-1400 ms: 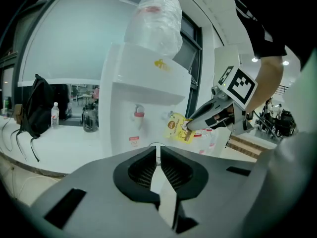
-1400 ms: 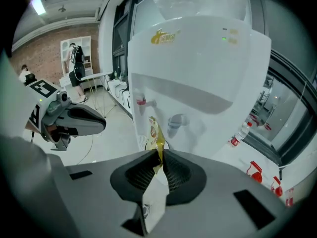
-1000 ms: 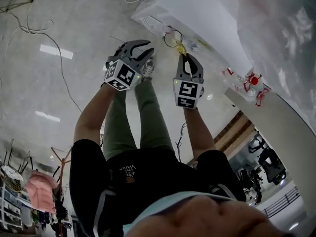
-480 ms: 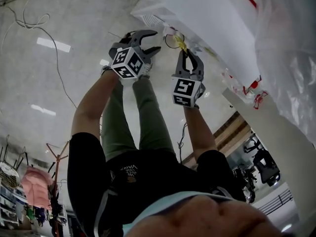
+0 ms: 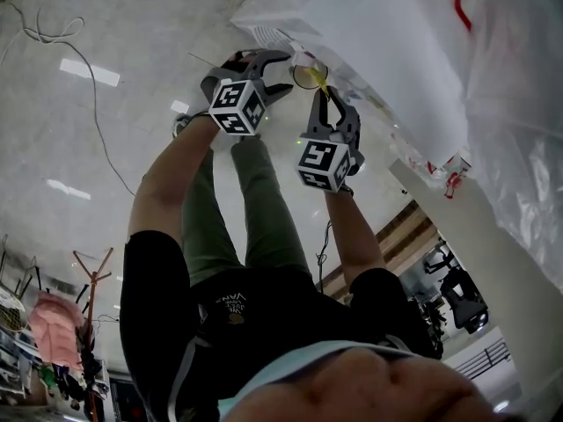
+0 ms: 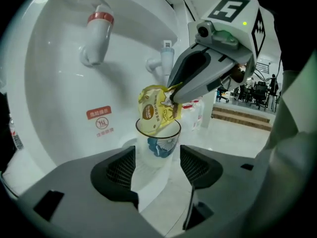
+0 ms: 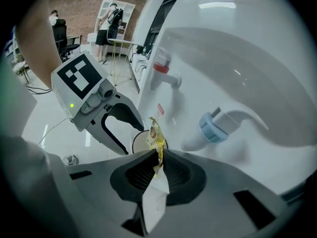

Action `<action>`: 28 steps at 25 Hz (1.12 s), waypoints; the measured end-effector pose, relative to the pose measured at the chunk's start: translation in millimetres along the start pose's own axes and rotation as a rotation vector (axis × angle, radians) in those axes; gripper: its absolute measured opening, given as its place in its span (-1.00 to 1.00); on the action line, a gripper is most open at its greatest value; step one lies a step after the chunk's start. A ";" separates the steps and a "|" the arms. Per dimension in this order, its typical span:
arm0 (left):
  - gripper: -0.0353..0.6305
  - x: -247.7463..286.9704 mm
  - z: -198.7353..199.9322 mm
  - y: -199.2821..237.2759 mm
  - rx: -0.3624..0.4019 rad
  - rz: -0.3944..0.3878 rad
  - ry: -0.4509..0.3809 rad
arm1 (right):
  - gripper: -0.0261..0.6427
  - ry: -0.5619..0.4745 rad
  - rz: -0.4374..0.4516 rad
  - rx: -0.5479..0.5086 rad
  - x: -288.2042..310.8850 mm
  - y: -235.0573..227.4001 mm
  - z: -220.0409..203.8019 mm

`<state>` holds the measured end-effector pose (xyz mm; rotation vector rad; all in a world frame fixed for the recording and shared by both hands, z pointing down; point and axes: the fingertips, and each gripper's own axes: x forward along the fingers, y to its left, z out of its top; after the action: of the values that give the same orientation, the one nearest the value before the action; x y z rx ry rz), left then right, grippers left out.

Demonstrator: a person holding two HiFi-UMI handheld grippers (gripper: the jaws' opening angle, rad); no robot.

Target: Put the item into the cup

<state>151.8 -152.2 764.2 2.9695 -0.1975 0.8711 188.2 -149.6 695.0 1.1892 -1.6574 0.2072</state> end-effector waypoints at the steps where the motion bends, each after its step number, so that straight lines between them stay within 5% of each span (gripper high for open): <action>1: -0.05 1.8 0.3 -0.7 0.000 -0.002 -0.002 | -0.73 0.000 0.005 -0.002 1.6 0.9 0.6; 28: -0.05 11.2 -8.3 -2.7 -0.030 -0.034 -0.048 | -0.73 -0.055 0.082 0.058 50.9 16.3 7.0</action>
<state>157.1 -150.1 777.2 2.9593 -0.1592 0.7862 172.7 -176.3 739.2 1.1804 -1.7603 0.2772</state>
